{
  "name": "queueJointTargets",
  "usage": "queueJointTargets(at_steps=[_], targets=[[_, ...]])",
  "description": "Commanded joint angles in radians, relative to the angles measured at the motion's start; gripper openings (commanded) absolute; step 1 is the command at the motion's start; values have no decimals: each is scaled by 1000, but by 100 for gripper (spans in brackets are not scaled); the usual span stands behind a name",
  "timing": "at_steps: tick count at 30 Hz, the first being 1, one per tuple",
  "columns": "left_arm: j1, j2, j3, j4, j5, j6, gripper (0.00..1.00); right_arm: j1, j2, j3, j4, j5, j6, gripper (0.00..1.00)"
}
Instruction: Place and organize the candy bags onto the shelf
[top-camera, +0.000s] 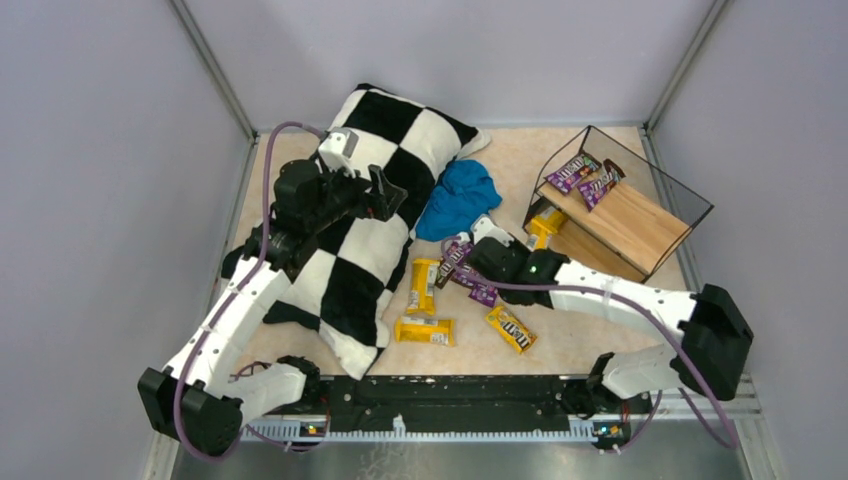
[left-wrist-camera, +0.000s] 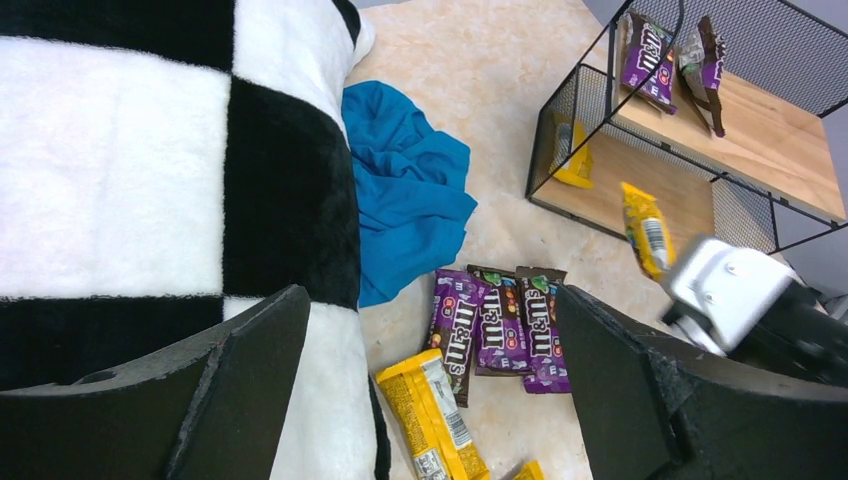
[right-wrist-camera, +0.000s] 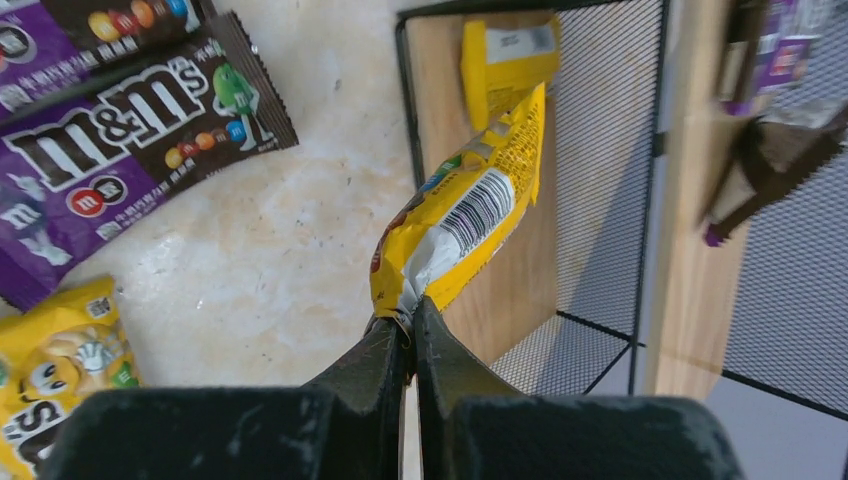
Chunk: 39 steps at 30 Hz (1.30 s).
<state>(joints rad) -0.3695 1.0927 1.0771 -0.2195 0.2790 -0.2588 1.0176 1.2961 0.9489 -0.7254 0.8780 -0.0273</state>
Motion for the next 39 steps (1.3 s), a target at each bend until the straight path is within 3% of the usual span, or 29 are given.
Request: queueJointTargets(at_steps=[1, 7, 13, 22, 39], targets=[[-3, -38, 39, 20, 7, 9, 98, -120, 62, 9, 21, -181, -78, 0], [-2, -52, 35, 23, -5, 12, 99, -282, 197, 8, 22, -78, -103, 0], [-3, -47, 35, 29, 25, 2, 99, -390, 298, 0, 147, -17, -155, 0], [-10, -39, 29, 37, 43, -7, 98, -508, 441, 62, 301, -68, -286, 0], [-19, -36, 27, 43, 64, -10, 98, -565, 531, 84, 515, 33, -424, 0]])
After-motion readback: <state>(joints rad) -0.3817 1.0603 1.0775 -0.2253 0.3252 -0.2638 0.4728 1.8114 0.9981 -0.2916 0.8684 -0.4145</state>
